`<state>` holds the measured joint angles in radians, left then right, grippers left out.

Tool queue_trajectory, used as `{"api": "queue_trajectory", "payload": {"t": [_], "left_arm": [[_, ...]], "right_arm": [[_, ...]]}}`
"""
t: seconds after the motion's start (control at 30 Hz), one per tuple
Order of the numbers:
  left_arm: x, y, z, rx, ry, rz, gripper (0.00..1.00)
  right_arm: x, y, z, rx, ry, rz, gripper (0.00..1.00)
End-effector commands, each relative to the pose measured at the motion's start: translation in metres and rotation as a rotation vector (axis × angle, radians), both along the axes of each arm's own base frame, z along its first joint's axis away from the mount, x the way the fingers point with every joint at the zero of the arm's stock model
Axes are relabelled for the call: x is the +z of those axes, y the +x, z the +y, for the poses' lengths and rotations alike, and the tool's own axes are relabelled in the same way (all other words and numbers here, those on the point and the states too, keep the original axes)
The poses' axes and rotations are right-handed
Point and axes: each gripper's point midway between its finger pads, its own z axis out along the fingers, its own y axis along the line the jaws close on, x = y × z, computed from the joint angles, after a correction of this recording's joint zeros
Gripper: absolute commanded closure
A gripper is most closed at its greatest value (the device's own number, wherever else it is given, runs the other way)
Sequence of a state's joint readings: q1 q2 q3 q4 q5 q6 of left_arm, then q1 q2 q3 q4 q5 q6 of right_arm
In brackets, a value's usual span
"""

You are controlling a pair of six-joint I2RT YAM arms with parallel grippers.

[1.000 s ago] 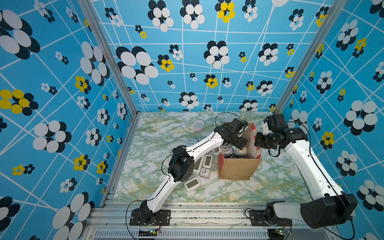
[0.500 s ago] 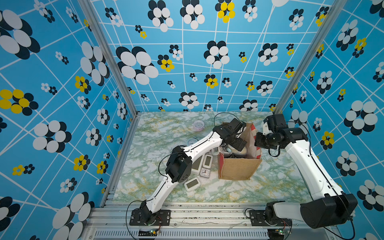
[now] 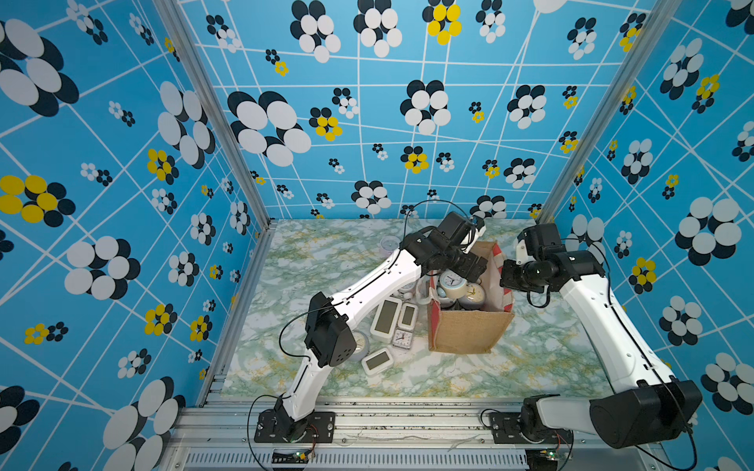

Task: Put the alarm clock into the canvas bag
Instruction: Place the alarm at the canvas bag, then pick up the alarm from the center of the board.

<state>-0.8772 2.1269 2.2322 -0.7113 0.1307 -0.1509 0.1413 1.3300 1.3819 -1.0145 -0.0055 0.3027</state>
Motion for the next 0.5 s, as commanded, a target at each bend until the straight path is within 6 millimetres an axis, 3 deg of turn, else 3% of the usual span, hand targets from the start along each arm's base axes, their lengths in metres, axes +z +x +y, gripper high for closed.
{"api": "queue_trajectory", "payload": {"t": [0.0, 0.27, 0.47], "left_arm": [[0.017, -0.001, 0.028, 0.045, 0.004, 0.015, 0.09], [0.035, 0.011, 0.095, 0.176, 0.012, 0.017, 0.14], [0.028, 0.015, 0.161, 0.330, 0.032, 0.055, 0.17]], "right_arm": [[0.011, -0.006, -0.003, 0.002, -0.013, -0.014, 1.00], [0.011, -0.005, -0.003, 0.003, -0.015, -0.012, 1.00], [0.010, -0.004, -0.002, 0.006, -0.015, -0.010, 1.00]]}}
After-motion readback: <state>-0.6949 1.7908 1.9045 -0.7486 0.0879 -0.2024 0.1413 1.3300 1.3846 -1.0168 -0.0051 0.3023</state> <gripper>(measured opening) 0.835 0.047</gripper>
